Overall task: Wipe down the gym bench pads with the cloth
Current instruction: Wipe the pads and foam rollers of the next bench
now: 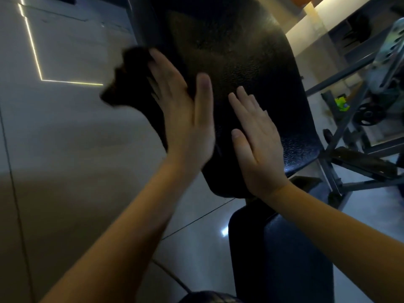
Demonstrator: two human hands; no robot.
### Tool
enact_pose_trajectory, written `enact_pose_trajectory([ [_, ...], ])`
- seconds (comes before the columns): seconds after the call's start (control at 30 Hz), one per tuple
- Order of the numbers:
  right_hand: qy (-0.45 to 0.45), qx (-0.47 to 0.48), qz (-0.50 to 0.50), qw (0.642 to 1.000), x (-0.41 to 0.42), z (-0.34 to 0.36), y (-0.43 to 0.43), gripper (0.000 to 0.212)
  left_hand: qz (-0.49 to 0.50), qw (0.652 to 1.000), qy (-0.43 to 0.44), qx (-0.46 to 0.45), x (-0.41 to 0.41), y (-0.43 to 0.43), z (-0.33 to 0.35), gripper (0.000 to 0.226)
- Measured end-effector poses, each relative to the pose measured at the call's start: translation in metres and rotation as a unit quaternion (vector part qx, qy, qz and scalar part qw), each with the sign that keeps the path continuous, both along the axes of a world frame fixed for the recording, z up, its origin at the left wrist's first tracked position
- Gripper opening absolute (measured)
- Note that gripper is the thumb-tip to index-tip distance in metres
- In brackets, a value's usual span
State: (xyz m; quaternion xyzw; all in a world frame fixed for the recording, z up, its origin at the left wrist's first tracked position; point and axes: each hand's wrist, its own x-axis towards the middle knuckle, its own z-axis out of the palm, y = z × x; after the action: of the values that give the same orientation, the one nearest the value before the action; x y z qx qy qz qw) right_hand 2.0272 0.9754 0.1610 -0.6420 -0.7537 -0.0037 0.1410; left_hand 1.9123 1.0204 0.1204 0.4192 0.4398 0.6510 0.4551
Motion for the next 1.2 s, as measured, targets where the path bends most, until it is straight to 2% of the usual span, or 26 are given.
enact_pose_trajectory([
  [0.1, -0.008, 0.001, -0.003, 1.000, 0.000, 0.001, 0.000, 0.058, 0.041, 0.994, 0.067, 0.078, -0.018, 0.035, 0.014, 0.093],
  [0.17, -0.018, 0.002, -0.005, 1.000, 0.000, 0.003, 0.000, 0.058, 0.047, 0.973, 0.156, 0.164, -0.026, 0.045, 0.022, 0.086],
  [0.27, -0.023, 0.002, -0.007, 1.000, -0.002, 0.003, -0.001, 0.058, -0.030, 0.906, 0.363, 0.215, -0.029, 0.054, 0.042, 0.077],
  [0.37, 0.001, 0.002, -0.006, 1.000, -0.002, 0.001, -0.002, 0.057, -0.185, 0.819, 0.518, 0.163, -0.018, 0.058, 0.069, 0.062],
  [0.4, 0.006, 0.004, -0.003, 1.000, -0.001, 0.000, -0.002, 0.056, -0.256, 0.790, 0.541, 0.136, -0.012, 0.056, 0.075, 0.057],
  [0.47, 0.006, 0.014, 0.005, 1.000, 0.002, -0.002, -0.002, 0.051, -0.389, 0.751, 0.522, 0.111, -0.003, 0.052, 0.084, 0.056],
  [0.53, 0.014, 0.029, -0.003, 0.999, 0.001, 0.000, -0.003, 0.046, -0.465, 0.739, 0.473, 0.118, -0.004, 0.049, 0.087, 0.064],
  [0.57, 0.024, 0.042, -0.006, 0.999, 0.000, 0.002, -0.005, 0.046, -0.480, 0.746, 0.446, 0.117, -0.009, 0.048, 0.089, 0.070],
  [0.63, 0.051, 0.058, 0.000, 0.997, -0.004, 0.007, -0.008, 0.046, -0.465, 0.771, 0.418, 0.119, -0.025, 0.046, 0.099, 0.075],
  [0.73, 0.039, -0.008, 0.003, 0.999, -0.006, 0.015, -0.009, 0.057, -0.356, 0.787, 0.475, 0.170, -0.053, 0.046, 0.108, 0.059],
  [0.77, 0.021, -0.033, -0.001, 0.999, -0.005, 0.016, -0.007, 0.061, -0.311, 0.778, 0.516, 0.178, -0.061, 0.049, 0.107, 0.054],
  [0.83, -0.016, -0.071, -0.004, 0.997, -0.005, 0.021, -0.007, 0.069, -0.259, 0.734, 0.610, 0.147, -0.071, 0.057, 0.101, 0.048],
  [0.93, -0.022, -0.131, -0.017, 0.991, -0.008, 0.031, -0.006, 0.077, -0.296, 0.669, 0.677, 0.085, -0.067, 0.063, 0.099, 0.036],
  [1.0, 0.014, -0.196, -0.038, 0.980, -0.007, 0.031, 0.003, 0.071, -0.291, 0.676, 0.674, 0.062, -0.058, 0.069, 0.101, 0.031],
  [1.07, 0.162, -0.240, -0.064, 0.955, -0.011, 0.042, 0.005, 0.072, -0.285, 0.711, 0.642, 0.030, -0.052, 0.077, 0.103, 0.035],
  [1.1, 0.285, -0.258, -0.082, 0.920, -0.013, 0.049, 0.003, 0.071, -0.290, 0.734, 0.614, 0.013, -0.051, 0.081, 0.105, 0.038],
  [1.13, 0.414, -0.272, -0.091, 0.864, -0.014, 0.057, 0.001, 0.061, -0.291, 0.763, 0.577, -0.003, -0.051, 0.082, 0.107, 0.038],
  [1.17, 0.540, -0.275, -0.091, 0.791, -0.014, 0.062, -0.001, 0.049, -0.290, 0.794, 0.535, -0.019, -0.052, 0.082, 0.109, 0.034],
  [1.2, 0.629, -0.257, -0.101, 0.727, -0.014, 0.068, -0.002, 0.041, -0.288, 0.823, 0.489, -0.036, -0.054, 0.081, 0.110, 0.028],
])
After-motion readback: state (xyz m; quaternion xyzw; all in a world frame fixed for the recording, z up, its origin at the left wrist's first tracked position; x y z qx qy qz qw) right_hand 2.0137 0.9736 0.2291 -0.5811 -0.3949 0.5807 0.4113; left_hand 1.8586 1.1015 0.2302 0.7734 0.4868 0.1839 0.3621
